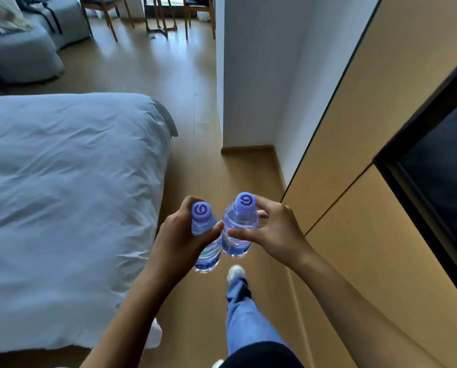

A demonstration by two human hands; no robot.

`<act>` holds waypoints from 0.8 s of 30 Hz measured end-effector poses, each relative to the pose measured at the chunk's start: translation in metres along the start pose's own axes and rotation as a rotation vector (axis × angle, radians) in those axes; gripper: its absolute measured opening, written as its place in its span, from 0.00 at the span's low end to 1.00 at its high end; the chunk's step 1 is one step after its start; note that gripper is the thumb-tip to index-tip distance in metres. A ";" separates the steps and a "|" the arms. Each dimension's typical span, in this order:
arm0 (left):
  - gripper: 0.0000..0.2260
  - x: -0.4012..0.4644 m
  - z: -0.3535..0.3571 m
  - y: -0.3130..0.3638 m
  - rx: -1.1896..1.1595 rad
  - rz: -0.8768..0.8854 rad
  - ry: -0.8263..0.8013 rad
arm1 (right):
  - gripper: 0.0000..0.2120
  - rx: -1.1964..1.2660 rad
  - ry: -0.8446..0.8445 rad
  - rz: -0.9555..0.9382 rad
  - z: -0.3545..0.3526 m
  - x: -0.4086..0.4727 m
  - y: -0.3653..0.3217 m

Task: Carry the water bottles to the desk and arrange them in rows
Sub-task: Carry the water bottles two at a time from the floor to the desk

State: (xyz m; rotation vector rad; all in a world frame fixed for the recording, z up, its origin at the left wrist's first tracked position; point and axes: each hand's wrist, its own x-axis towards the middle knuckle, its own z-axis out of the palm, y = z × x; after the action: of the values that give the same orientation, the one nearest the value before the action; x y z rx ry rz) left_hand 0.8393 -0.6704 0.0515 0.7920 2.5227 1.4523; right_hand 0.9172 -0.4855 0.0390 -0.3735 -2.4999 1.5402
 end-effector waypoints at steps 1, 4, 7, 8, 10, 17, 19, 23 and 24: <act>0.17 0.029 0.001 -0.006 -0.001 -0.004 -0.001 | 0.27 -0.004 -0.003 -0.006 -0.001 0.029 0.004; 0.16 0.114 0.004 -0.023 0.009 -0.010 0.015 | 0.26 -0.011 -0.012 -0.029 -0.008 0.117 0.018; 0.14 0.200 0.003 -0.034 0.027 -0.012 0.023 | 0.25 -0.013 -0.012 -0.054 -0.018 0.205 0.023; 0.14 0.231 0.002 -0.038 0.035 -0.012 0.026 | 0.25 -0.014 -0.010 -0.065 -0.022 0.236 0.023; 0.14 0.287 -0.003 -0.042 0.049 -0.006 0.048 | 0.23 -0.032 0.000 -0.096 -0.029 0.291 0.019; 0.14 0.464 -0.030 -0.080 0.046 -0.020 0.134 | 0.22 -0.032 -0.018 -0.151 -0.029 0.482 0.010; 0.14 0.515 -0.039 -0.101 0.056 -0.029 0.131 | 0.22 -0.015 -0.036 -0.140 -0.019 0.538 0.013; 0.15 0.621 -0.065 -0.147 0.083 -0.017 0.111 | 0.22 -0.014 -0.060 -0.119 0.009 0.649 0.018; 0.15 0.649 -0.073 -0.158 0.092 -0.003 0.099 | 0.22 -0.007 -0.061 -0.110 0.017 0.678 0.017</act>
State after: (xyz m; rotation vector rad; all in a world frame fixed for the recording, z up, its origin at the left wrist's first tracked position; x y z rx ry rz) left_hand 0.1988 -0.4672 0.0547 0.7473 2.6802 1.4170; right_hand 0.2693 -0.2852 0.0314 -0.1894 -2.5252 1.5234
